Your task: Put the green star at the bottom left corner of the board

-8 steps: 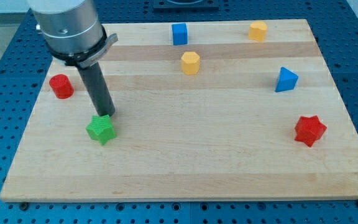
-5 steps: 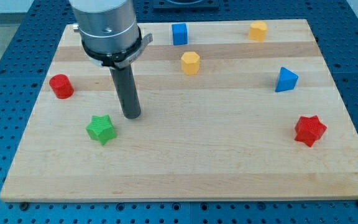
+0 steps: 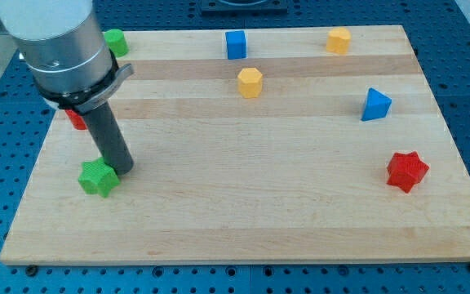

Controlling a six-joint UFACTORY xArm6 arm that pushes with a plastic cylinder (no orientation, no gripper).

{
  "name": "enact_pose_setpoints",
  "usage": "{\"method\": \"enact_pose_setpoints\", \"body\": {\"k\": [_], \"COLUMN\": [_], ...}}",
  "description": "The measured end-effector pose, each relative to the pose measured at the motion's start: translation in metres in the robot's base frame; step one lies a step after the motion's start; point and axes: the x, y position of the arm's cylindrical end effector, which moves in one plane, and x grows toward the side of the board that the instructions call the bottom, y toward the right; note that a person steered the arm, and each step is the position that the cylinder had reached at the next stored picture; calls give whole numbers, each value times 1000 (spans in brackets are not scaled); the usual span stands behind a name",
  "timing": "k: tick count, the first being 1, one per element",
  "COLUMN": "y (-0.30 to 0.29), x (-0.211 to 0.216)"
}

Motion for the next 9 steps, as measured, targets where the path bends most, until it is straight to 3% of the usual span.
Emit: {"method": "enact_pose_setpoints", "body": {"k": [6,9], "y": [-75,-64], "x": [9,-3]}}
